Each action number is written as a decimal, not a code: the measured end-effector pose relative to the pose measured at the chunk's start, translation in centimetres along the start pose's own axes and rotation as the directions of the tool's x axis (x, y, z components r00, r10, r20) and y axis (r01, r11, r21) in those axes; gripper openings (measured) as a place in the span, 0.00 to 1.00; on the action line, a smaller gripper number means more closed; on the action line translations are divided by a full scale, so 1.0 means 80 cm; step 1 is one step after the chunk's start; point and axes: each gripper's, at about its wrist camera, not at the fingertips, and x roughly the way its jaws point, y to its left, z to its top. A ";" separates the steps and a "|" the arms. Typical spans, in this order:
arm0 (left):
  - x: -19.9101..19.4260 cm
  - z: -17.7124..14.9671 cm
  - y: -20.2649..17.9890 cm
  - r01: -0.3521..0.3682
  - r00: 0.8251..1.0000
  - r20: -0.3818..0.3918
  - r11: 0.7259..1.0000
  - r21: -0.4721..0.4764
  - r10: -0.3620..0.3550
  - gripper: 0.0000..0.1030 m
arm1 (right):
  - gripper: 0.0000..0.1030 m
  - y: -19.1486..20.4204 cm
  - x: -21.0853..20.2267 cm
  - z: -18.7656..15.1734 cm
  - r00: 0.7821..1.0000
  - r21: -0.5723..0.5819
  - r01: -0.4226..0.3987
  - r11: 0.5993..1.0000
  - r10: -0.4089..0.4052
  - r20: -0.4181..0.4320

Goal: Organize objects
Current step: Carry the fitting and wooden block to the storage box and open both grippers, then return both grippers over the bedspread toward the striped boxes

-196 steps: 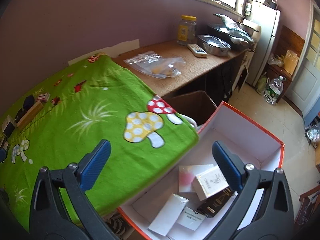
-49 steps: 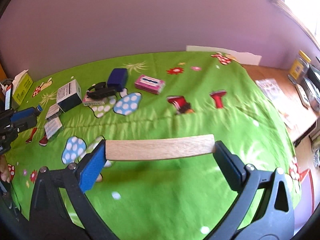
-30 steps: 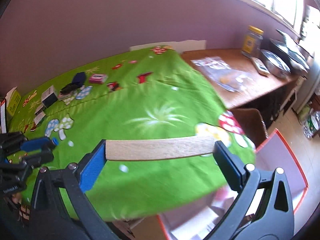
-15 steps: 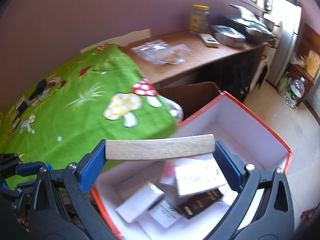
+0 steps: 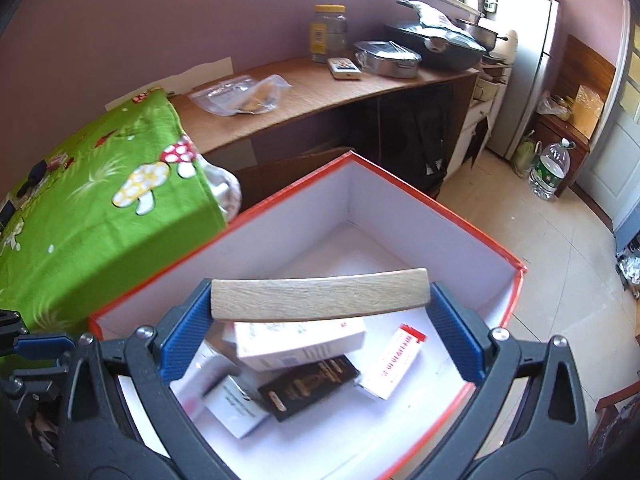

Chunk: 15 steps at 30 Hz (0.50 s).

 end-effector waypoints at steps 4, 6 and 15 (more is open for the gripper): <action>0.004 0.000 -0.007 -0.003 1.000 0.000 1.000 0.003 0.003 0.53 | 0.99 -0.005 0.009 -0.008 0.999 0.003 -0.017 1.000 0.017 -0.038; 0.001 -0.001 -0.008 -0.006 1.000 0.006 1.000 0.005 0.006 0.53 | 0.99 -0.004 0.011 -0.009 0.999 0.002 -0.023 1.000 0.023 -0.041; -0.037 -0.005 0.009 -0.036 0.997 0.071 0.999 -0.027 0.038 0.53 | 1.00 0.020 0.008 -0.002 0.998 -0.014 -0.052 0.999 0.051 -0.045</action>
